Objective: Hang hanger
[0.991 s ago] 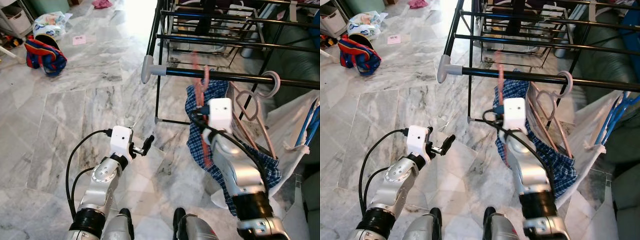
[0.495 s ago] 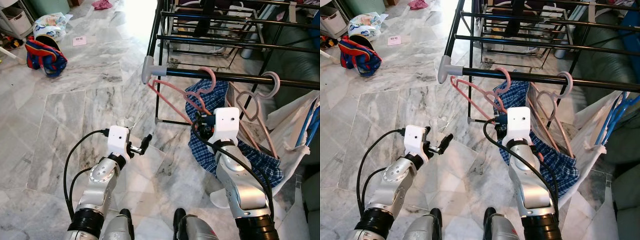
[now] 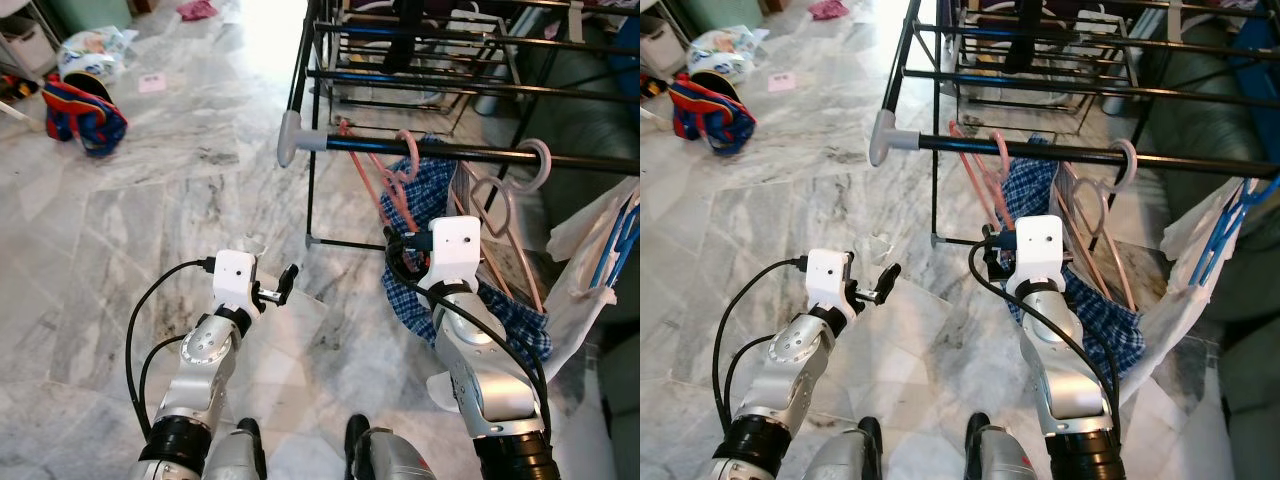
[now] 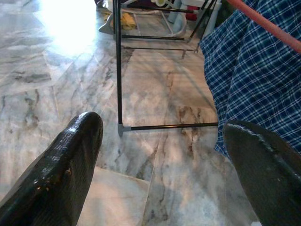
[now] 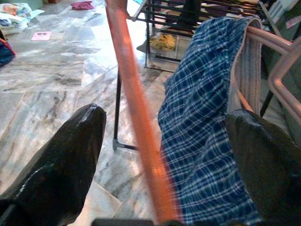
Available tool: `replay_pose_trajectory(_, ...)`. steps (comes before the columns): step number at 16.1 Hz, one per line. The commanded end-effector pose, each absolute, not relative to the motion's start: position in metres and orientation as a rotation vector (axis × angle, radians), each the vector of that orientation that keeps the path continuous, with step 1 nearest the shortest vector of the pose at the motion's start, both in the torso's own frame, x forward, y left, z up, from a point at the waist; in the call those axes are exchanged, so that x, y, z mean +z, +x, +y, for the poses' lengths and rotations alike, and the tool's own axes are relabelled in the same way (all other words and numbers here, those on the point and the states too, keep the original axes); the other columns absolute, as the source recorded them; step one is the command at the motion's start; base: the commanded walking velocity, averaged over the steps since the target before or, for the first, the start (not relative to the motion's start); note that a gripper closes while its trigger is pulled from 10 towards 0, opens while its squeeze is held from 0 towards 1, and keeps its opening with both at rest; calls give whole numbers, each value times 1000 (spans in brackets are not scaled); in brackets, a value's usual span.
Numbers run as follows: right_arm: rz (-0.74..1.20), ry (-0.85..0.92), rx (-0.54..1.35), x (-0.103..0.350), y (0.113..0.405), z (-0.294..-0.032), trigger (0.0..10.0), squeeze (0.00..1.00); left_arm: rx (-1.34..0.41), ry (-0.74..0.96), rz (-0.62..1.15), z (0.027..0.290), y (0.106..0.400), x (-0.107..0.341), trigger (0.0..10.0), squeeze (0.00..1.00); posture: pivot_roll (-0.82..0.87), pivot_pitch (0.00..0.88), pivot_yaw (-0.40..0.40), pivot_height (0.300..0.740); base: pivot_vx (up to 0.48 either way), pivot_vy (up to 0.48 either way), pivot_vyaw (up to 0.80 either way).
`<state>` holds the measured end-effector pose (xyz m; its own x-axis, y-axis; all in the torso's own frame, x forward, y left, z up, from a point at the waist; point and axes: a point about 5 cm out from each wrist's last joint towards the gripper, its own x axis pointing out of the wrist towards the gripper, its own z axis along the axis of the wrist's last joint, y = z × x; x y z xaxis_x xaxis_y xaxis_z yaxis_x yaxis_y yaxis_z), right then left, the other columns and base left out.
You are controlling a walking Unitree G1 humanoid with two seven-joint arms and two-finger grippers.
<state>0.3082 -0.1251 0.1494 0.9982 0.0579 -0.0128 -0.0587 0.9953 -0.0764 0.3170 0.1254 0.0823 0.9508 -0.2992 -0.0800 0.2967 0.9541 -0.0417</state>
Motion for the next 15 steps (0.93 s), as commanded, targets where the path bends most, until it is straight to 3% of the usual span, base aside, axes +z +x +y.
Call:
replay_pose_trajectory(1, -12, -78, 52, 154, 306, -126, 10000, 1000, -287, -22, 114, 129, 314, 75, 10000, 0, -18, 217, -2, 740, -412, 0, 0)
replay_pose_trajectory(10, -36, -86, 31, 156, 308, -127, 10000, 1000, -291, -11, 114, 127, 319, 76, 10000, 0, -18, 208, 14, 740, -414, 0, 0)
replay_pose_trajectory(12, -37, -91, 39, 155, 308, -125, 10000, 996, -301, 11, 109, 127, 319, 76, 10000, 0, -16, 208, 14, 740, 0, 0, 0)
replay_pose_trajectory(14, -35, -100, 57, 153, 308, -124, 10000, 882, -294, 37, 134, 130, 318, 69, 10000, 0, -13, 204, 12, 740, 0, 0, 0)
replay_pose_trajectory(15, -32, -116, 80, 150, 307, -122, 10000, 400, -284, 46, 149, 133, 317, 64, 10000, 0, -11, 196, 7, 740, 0, 0, 0)
